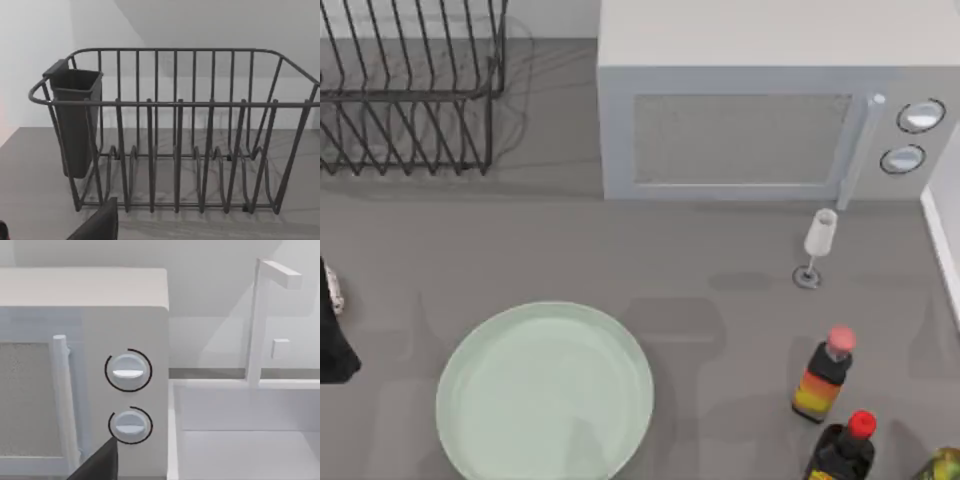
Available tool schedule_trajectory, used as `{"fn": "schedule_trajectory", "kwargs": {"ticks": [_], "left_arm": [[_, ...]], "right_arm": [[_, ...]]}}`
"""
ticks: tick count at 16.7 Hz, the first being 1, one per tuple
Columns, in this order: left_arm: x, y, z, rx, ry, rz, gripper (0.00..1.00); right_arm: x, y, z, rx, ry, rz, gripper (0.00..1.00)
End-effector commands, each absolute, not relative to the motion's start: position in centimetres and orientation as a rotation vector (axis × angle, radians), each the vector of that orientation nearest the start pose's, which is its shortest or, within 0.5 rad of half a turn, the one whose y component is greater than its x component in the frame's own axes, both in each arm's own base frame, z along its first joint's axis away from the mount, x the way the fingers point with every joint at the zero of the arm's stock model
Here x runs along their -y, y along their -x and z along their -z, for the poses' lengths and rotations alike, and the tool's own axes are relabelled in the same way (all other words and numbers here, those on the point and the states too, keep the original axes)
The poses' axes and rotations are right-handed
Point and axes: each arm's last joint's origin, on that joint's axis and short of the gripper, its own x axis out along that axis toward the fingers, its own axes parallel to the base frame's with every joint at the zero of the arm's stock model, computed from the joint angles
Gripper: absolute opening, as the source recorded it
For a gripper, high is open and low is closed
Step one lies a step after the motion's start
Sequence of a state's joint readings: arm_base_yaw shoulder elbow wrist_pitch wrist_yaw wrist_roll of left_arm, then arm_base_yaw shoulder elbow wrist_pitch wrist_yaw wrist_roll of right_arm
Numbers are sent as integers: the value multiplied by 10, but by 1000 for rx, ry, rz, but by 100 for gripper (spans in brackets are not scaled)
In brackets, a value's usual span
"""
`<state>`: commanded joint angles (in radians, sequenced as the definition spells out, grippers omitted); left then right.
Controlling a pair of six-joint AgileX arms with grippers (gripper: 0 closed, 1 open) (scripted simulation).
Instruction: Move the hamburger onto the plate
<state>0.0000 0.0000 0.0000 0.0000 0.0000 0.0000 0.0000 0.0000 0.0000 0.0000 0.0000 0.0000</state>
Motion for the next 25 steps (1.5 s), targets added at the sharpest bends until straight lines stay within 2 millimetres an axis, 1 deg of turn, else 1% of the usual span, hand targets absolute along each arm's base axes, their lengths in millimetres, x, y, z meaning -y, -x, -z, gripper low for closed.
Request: {"fn": "schedule_trajectory", "kwargs": {"ticks": [2, 4, 8, 11, 14, 16, 18, 21, 23, 25], "left_arm": [[1, -106, -160, 0, 0, 0, 100], [1, -105, -167, -13, -24, 1, 100], [-1, -109, -197, -120, -139, -1, 100], [-4, -125, -219, -309, -256, 11, 100], [-9, -156, -229, -585, -380, 65, 100], [-14, -184, -227, -795, -454, 133, 100], [-19, -214, -218, -1001, -513, 224, 100], [-28, -257, -195, -1259, -572, 382, 100], [-35, -282, -180, -1376, -598, 486, 100], [-41, -305, -170, -1443, -621, 573, 100]], "right_arm": [[1, -106, -160, 0, 0, 0, 100], [1, -106, -160, 0, 0, 0, 100], [1, -106, -160, 0, 0, 0, 100], [1, -106, -160, 0, 0, 0, 100], [1, -106, -160, 0, 0, 0, 100], [1, -106, -160, 0, 0, 0, 100], [1, -106, -160, 0, 0, 0, 100], [1, -106, -160, 0, 0, 0, 100], [1, -106, -160, 0, 0, 0, 100], [1, -106, -160, 0, 0, 0, 100]]}}
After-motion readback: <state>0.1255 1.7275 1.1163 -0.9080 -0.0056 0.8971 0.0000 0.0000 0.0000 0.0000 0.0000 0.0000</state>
